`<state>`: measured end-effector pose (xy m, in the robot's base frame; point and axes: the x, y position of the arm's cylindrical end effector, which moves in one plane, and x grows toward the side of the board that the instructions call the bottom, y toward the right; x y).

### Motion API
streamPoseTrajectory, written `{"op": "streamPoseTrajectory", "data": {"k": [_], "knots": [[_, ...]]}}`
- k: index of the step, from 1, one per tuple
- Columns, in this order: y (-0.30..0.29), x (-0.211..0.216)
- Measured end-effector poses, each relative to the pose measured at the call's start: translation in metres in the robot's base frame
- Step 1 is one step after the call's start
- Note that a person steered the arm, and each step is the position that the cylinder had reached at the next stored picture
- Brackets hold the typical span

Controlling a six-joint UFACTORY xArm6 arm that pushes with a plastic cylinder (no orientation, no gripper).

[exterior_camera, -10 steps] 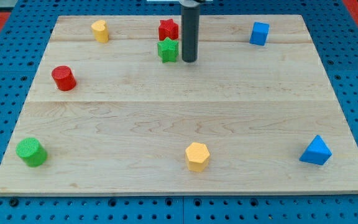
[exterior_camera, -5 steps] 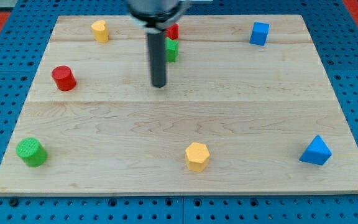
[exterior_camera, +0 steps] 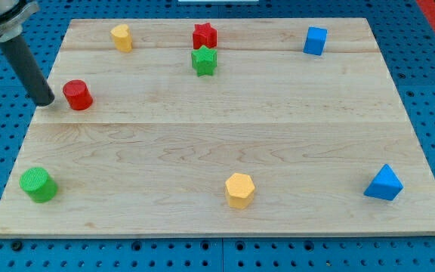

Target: Move the red circle to the right side of the board

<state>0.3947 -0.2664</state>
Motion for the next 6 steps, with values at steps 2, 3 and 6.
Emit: {"op": "streamPoseTrajectory", "data": {"k": [2, 3, 6], "knots": [[0.141, -0.018], [0.177, -0.032], [0.155, 0.004]]}}
